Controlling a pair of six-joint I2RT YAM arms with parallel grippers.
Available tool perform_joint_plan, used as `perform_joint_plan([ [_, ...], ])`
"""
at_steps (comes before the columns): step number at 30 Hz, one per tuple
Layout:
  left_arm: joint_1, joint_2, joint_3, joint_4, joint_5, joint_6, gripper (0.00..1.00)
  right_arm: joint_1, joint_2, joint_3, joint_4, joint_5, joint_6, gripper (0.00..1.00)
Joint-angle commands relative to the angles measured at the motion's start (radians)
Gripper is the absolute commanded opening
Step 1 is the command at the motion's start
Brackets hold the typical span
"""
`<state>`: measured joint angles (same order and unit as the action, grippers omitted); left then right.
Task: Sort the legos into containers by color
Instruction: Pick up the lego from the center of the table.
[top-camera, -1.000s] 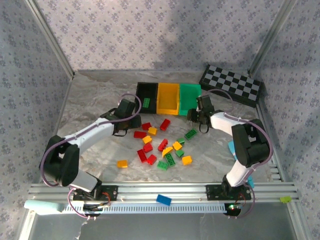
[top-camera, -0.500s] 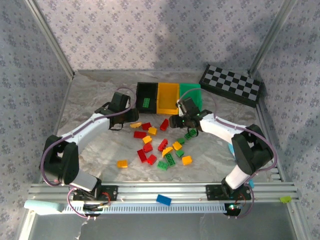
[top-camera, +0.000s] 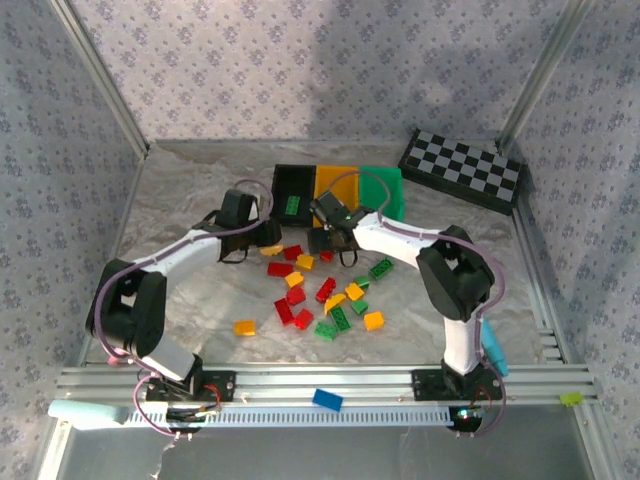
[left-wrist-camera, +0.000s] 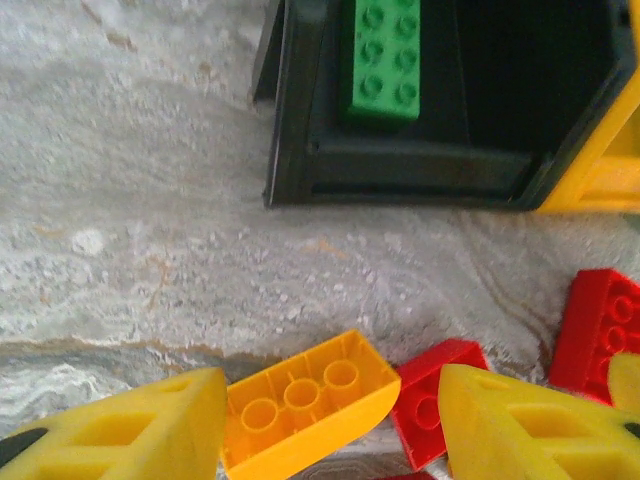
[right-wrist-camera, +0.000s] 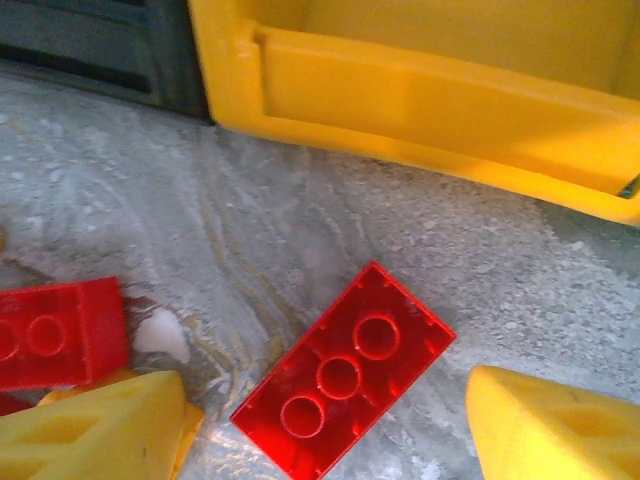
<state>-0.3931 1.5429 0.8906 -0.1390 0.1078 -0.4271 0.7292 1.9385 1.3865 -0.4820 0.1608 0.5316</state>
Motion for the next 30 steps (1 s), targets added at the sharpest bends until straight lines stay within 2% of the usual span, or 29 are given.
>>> perform_joint_plan([
  [1, 0.003, -0.048, -0.056, 0.094, 0.044, 0.019, 0.58, -0.002, 0.042, 0.063, -0.141, 0.102, 0.055, 0.74],
  [9, 0.003, -0.056, -0.086, 0.108, 0.070, 0.009, 0.58, 0.039, 0.161, 0.168, -0.193, 0.063, 0.089, 0.64],
  [12, 0.004, -0.056, -0.103, 0.118, 0.072, 0.006, 0.58, 0.032, 0.184, 0.173, -0.166, 0.013, 0.122, 0.51],
  [16, 0.006, -0.054, -0.090, 0.098, 0.068, 0.011, 0.58, 0.039, 0.179, 0.199, -0.193, 0.055, 0.110, 0.35],
  [18, 0.005, -0.065, -0.096, 0.100, 0.067, 0.011, 0.58, 0.041, 0.162, 0.203, -0.205, 0.084, 0.105, 0.32],
  [24, 0.005, -0.094, -0.109, 0.105, 0.061, 0.011, 0.58, 0.033, 0.087, 0.211, -0.181, 0.096, 0.027, 0.30],
  [30, 0.005, -0.070, -0.103, 0.105, 0.057, 0.008, 0.58, -0.021, 0.113, 0.369, -0.211, 0.081, -0.046, 0.31],
])
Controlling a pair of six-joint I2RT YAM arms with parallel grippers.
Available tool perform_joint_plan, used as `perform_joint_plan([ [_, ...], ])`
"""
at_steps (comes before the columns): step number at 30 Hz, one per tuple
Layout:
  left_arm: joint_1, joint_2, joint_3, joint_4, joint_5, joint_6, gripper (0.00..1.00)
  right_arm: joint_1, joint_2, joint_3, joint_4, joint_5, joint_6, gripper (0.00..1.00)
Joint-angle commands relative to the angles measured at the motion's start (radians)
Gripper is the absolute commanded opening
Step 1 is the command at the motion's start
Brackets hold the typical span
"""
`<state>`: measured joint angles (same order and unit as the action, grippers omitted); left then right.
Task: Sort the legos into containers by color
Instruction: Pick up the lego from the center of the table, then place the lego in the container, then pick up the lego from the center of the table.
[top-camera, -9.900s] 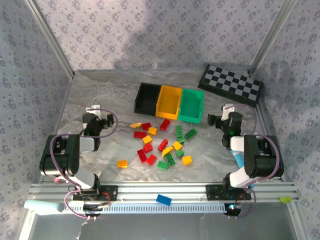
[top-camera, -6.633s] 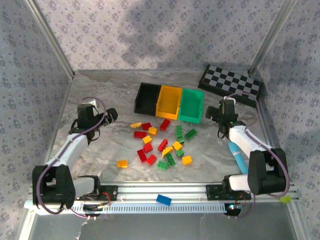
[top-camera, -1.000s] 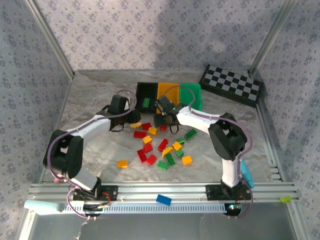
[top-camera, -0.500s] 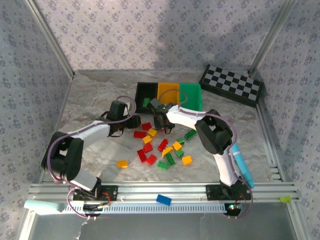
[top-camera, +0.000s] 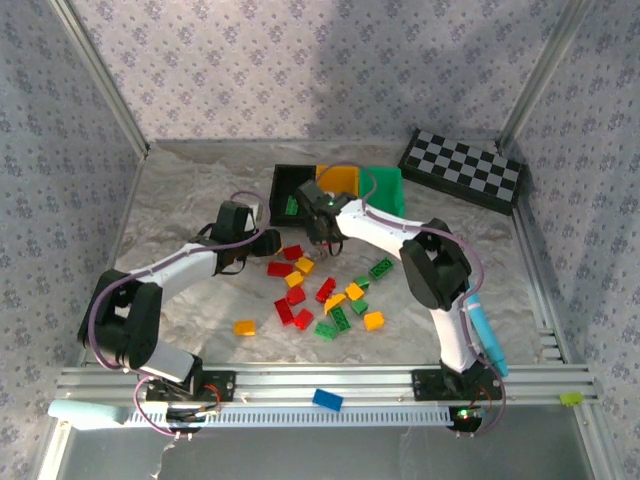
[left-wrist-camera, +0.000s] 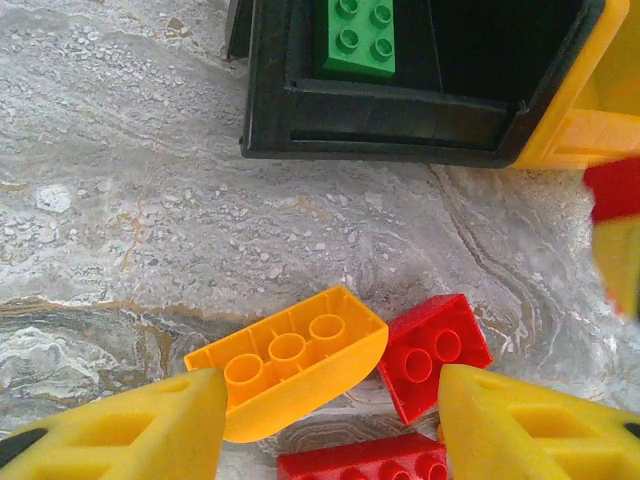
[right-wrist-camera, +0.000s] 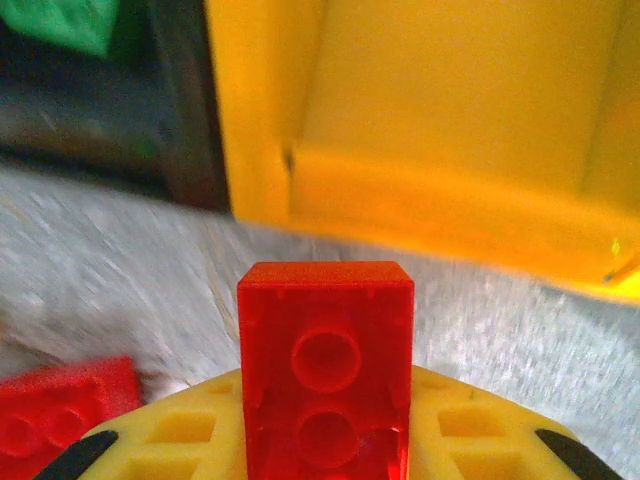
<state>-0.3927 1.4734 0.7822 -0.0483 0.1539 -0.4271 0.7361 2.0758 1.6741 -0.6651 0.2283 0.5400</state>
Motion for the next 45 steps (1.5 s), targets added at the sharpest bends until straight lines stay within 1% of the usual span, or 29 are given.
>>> perform_joint_plan([
  [1, 0.005, 0.005, 0.007, 0.014, 0.012, 0.009, 0.58, -0.038, -0.015, 0.105, -0.030, 0.015, -0.062, 0.31],
  [3, 0.005, 0.008, 0.007, 0.014, 0.009, 0.009, 0.58, -0.066, -0.001, 0.138, -0.020, 0.018, -0.075, 0.31],
  [6, 0.004, 0.011, 0.010, 0.012, 0.007, 0.008, 0.58, -0.110, 0.041, 0.205, -0.041, 0.006, -0.085, 0.35],
  [7, 0.005, 0.014, 0.009, 0.011, 0.005, 0.007, 0.58, -0.123, 0.052, 0.222, -0.044, -0.003, -0.090, 0.39],
  [9, 0.005, 0.018, 0.011, 0.009, -0.002, 0.007, 0.58, -0.136, 0.068, 0.256, -0.062, -0.014, -0.104, 0.52],
  [10, 0.005, 0.021, 0.013, 0.006, -0.002, 0.007, 0.58, -0.138, 0.072, 0.272, -0.074, -0.013, -0.112, 0.56],
  [12, 0.005, 0.027, 0.015, 0.007, 0.000, 0.006, 0.58, -0.131, 0.061, 0.273, -0.073, -0.018, -0.133, 0.59],
  [17, 0.005, 0.044, 0.028, -0.011, -0.012, 0.004, 0.58, -0.064, 0.021, 0.229, -0.072, -0.030, -0.189, 0.58],
  [21, 0.030, 0.031, 0.008, -0.009, -0.048, -0.034, 0.58, 0.004, 0.016, 0.191, -0.050, -0.118, -0.234, 0.58],
  [22, 0.050, 0.030, -0.004, 0.004, -0.039, -0.053, 0.58, 0.017, 0.023, 0.186, -0.050, -0.140, -0.235, 0.58],
  [26, 0.146, 0.052, -0.028, 0.038, 0.062, -0.103, 0.57, 0.056, 0.073, 0.213, -0.054, -0.232, -0.246, 0.58],
  [29, 0.191, 0.053, -0.057, 0.080, 0.114, -0.139, 0.57, 0.091, 0.120, 0.271, -0.072, -0.257, -0.298, 0.58],
  [31, 0.220, 0.048, -0.072, 0.094, 0.131, -0.155, 0.57, 0.104, 0.158, 0.317, -0.086, -0.275, -0.347, 0.59],
  [36, 0.269, -0.006, -0.129, 0.134, 0.130, -0.193, 0.57, 0.109, 0.248, 0.398, -0.116, -0.375, -0.493, 0.60],
  [39, 0.286, -0.041, -0.161, 0.159, 0.124, -0.213, 0.57, 0.116, 0.265, 0.418, -0.123, -0.382, -0.571, 0.61],
  [41, 0.297, -0.057, -0.180, 0.175, 0.123, -0.225, 0.57, 0.123, 0.269, 0.421, -0.117, -0.374, -0.630, 0.64],
  [45, 0.317, -0.066, -0.183, 0.164, 0.119, -0.229, 0.57, 0.133, 0.289, 0.454, -0.137, -0.350, -0.704, 0.65],
])
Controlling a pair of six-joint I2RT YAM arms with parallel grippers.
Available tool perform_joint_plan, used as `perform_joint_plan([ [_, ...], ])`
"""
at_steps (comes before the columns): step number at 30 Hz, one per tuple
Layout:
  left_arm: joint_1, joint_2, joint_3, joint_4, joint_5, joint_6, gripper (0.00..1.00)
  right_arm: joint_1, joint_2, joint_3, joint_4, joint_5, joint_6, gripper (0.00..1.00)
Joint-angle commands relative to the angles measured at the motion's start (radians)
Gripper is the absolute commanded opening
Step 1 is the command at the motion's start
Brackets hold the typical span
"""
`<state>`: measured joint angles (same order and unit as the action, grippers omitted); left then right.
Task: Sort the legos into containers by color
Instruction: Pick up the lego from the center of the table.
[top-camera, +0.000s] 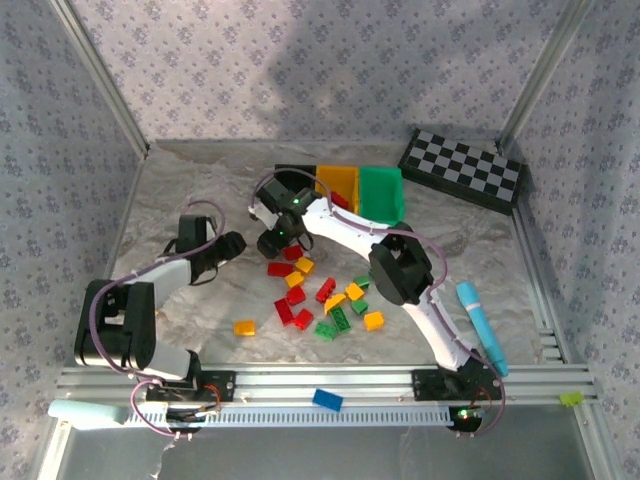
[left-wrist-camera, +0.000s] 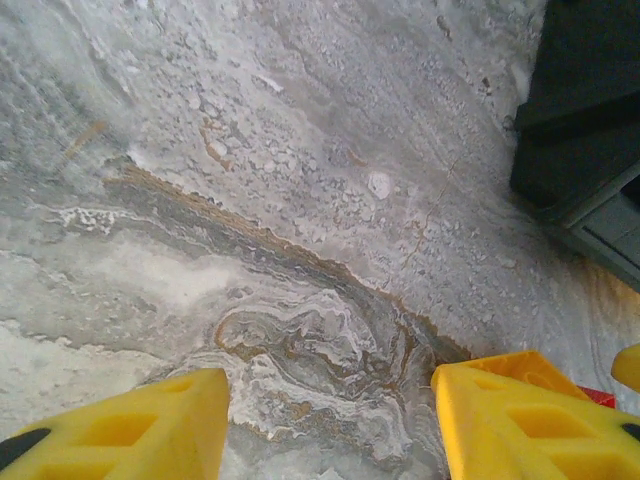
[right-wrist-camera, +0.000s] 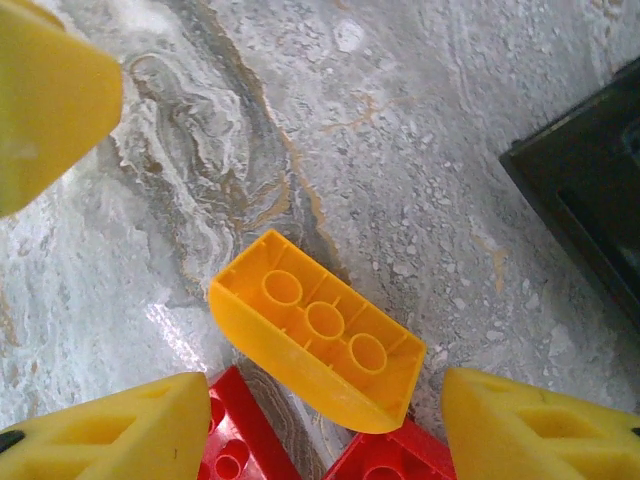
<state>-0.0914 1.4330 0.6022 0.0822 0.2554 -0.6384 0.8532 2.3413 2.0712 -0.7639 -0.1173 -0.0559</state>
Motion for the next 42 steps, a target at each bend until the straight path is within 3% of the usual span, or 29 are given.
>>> perform_joint_plan([
  [1, 0.020, -0.025, -0.005, 0.034, 0.017, -0.019, 0.57, 0.017, 0.035, 0.070, -0.049, -0.002, -0.123, 0.66],
  [16, 0.045, -0.044, -0.027, 0.053, 0.021, -0.040, 0.57, 0.053, 0.131, 0.134, -0.103, 0.090, -0.174, 0.64],
  [20, 0.045, -0.046, -0.028, 0.051, 0.021, -0.043, 0.57, 0.056, 0.147, 0.144, -0.095, 0.138, -0.161, 0.59],
  [24, 0.044, -0.048, -0.027, 0.048, 0.020, -0.043, 0.57, 0.053, 0.148, 0.150, -0.087, 0.146, -0.144, 0.39],
  [28, 0.044, -0.046, -0.028, 0.047, 0.023, -0.042, 0.57, 0.047, 0.131, 0.150, -0.075, 0.132, -0.126, 0.29],
  [36, 0.045, -0.069, -0.033, 0.043, 0.013, -0.043, 0.57, 0.029, 0.078, 0.133, -0.031, 0.075, -0.039, 0.20],
  [42, 0.044, -0.092, -0.046, 0.047, 0.007, -0.043, 0.57, -0.022, -0.111, -0.071, 0.101, 0.070, 0.078, 0.20],
])
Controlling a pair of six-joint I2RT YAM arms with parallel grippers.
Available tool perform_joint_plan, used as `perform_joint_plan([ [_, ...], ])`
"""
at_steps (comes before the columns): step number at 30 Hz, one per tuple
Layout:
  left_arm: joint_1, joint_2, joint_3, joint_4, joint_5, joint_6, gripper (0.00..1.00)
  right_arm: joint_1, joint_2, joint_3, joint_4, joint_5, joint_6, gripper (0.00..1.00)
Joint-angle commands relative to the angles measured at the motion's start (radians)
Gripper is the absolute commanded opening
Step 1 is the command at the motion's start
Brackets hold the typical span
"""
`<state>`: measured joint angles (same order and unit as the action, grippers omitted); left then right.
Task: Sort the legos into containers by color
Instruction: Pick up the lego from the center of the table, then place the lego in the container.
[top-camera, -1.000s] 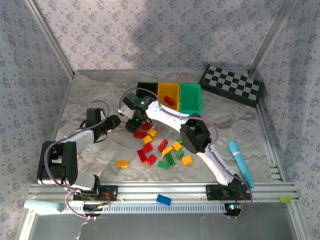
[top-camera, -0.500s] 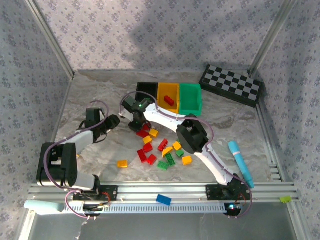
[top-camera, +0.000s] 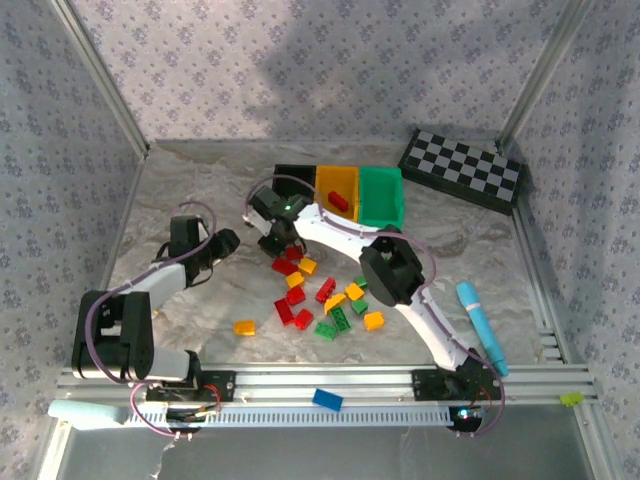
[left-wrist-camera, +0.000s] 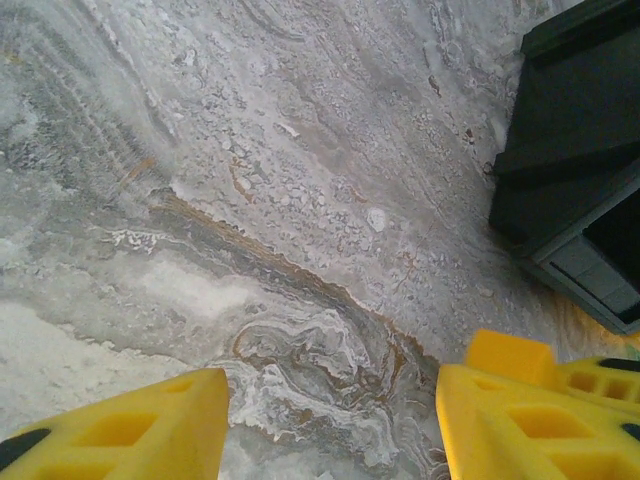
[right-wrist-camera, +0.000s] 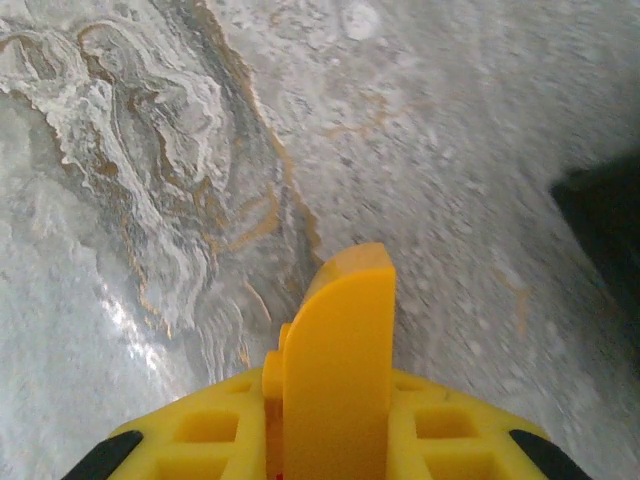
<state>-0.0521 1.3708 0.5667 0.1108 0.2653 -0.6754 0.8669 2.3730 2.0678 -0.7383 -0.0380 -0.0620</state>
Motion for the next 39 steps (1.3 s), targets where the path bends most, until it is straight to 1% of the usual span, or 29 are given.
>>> perform_joint_plan([
  [1, 0.006, -0.033, -0.014, 0.020, -0.005, -0.008, 0.57, -0.049, -0.178, -0.111, 0.107, -0.006, 0.108, 0.21],
  [3, 0.006, -0.042, -0.023, 0.030, -0.006, -0.009, 0.57, -0.087, -0.256, -0.222, 0.189, 0.010, 0.164, 0.21],
  [9, 0.006, -0.053, -0.031, 0.039, -0.003, -0.010, 0.57, -0.222, -0.435, -0.475, 0.344, 0.105, 0.314, 0.21],
  [11, 0.006, -0.055, -0.033, 0.041, -0.004, -0.010, 0.57, -0.265, -0.489, -0.545, 0.380, 0.142, 0.360, 0.22],
  [14, 0.006, -0.059, -0.041, 0.049, -0.003, -0.016, 0.57, -0.325, -0.538, -0.617, 0.426, 0.162, 0.426, 0.22],
  [20, -0.002, -0.054, -0.054, 0.084, 0.014, -0.027, 0.57, -0.403, -0.551, -0.658, 0.427, 0.214, 0.460, 0.22],
  [23, -0.007, -0.052, -0.050, 0.080, 0.017, -0.025, 0.57, -0.430, -0.552, -0.669, 0.428, 0.213, 0.462, 0.22],
  [29, -0.025, -0.053, -0.050, 0.086, 0.009, -0.021, 0.57, -0.451, -0.551, -0.681, 0.420, 0.218, 0.463, 0.24],
  [31, -0.034, -0.060, -0.050, 0.089, 0.007, -0.018, 0.57, -0.457, -0.554, -0.688, 0.418, 0.219, 0.467, 0.27],
  [33, -0.052, -0.073, -0.050, 0.088, -0.010, -0.005, 0.57, -0.459, -0.565, -0.698, 0.418, 0.218, 0.468, 0.33],
  [37, -0.082, -0.099, -0.035, 0.058, -0.042, 0.033, 0.57, -0.452, -0.584, -0.714, 0.415, 0.221, 0.452, 0.41],
  [39, -0.092, -0.110, -0.036, 0.059, -0.048, 0.043, 0.57, -0.449, -0.594, -0.720, 0.406, 0.221, 0.449, 0.42],
])
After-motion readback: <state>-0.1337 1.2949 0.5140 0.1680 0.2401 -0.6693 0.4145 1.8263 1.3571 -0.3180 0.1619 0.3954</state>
